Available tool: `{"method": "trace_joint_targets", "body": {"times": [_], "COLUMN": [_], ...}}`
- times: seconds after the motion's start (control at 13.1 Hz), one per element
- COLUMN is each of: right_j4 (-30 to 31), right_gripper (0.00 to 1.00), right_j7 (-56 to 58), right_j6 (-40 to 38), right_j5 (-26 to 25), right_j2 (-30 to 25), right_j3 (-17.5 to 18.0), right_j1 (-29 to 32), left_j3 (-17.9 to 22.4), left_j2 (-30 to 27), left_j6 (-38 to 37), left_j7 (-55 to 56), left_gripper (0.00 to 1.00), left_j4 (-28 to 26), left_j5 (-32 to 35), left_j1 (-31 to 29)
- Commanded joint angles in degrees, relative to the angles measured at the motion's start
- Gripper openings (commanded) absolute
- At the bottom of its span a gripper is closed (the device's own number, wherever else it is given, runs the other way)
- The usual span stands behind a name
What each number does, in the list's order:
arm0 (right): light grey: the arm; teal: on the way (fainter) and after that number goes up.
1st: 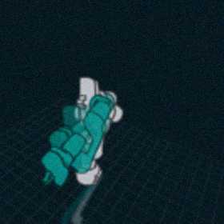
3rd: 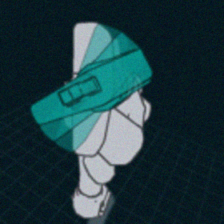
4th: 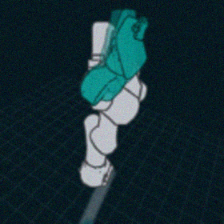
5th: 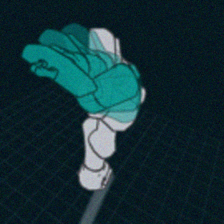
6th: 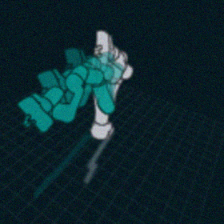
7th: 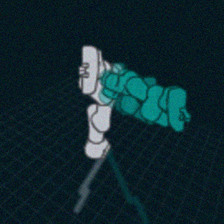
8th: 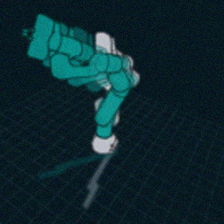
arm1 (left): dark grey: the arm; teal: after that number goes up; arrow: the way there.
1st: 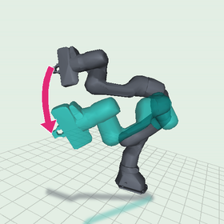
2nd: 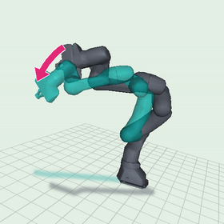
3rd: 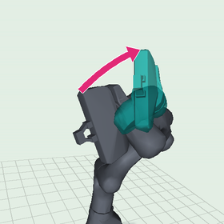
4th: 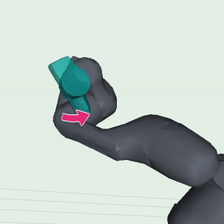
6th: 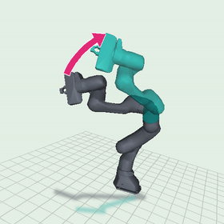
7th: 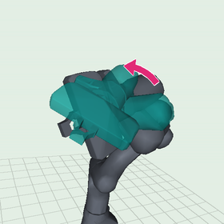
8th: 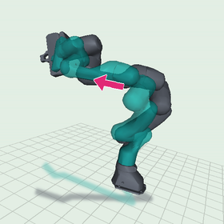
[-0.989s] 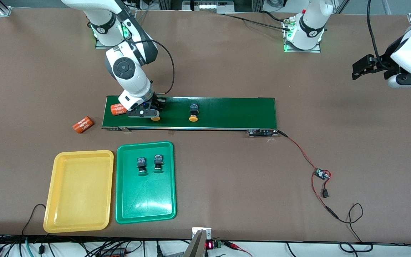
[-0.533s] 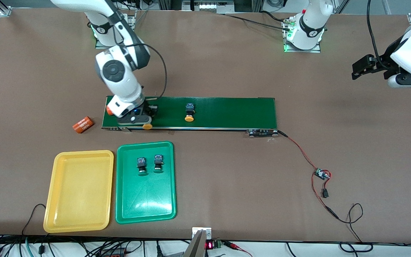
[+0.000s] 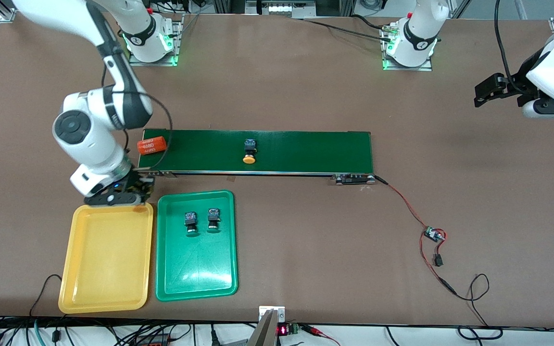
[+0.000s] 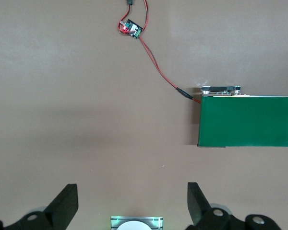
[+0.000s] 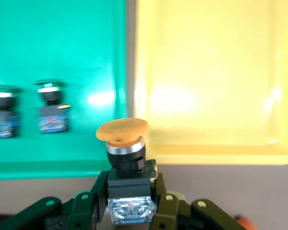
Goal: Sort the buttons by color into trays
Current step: 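Carry the yellow button over the yellow tray with the right gripper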
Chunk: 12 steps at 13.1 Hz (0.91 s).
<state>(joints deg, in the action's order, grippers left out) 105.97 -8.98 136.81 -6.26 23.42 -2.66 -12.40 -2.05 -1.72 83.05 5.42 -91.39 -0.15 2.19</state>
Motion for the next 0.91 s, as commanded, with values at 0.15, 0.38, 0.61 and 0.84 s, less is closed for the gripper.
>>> {"method": "trace_joint_targets", "body": {"times": [0.15,0.38,0.61,0.84], "right_j4": [-10.2,-10.7,-10.5,-10.4], "right_gripper": [0.13,0.16,0.32,0.60], "right_j7": [8.4,10.7,10.5,10.5], "right_j6": [1.3,7.4,9.7,9.6], "right_j5": [-0.9,-3.7,-4.9,-4.8], "right_j2": [10.8,14.4,16.0,15.7], "right_j3": [-3.7,-5.4,-5.7,-5.7], "right_j1": [1.9,3.3,4.4,4.3], "left_j3": [0.0,0.0,-0.1,0.0], "left_j2": [0.9,0.9,0.9,0.9], "left_j6": [-1.6,-1.7,-1.7,-1.7], "left_j7": [-0.9,-0.9,-0.9,-0.9], "left_gripper": [1.00,1.00,1.00,1.00], "left_j4": [2.1,2.1,2.1,2.1], "left_j5": [-0.3,-0.3,-0.3,-0.3], "left_j1": [0.0,0.0,0.0,-0.1]}}
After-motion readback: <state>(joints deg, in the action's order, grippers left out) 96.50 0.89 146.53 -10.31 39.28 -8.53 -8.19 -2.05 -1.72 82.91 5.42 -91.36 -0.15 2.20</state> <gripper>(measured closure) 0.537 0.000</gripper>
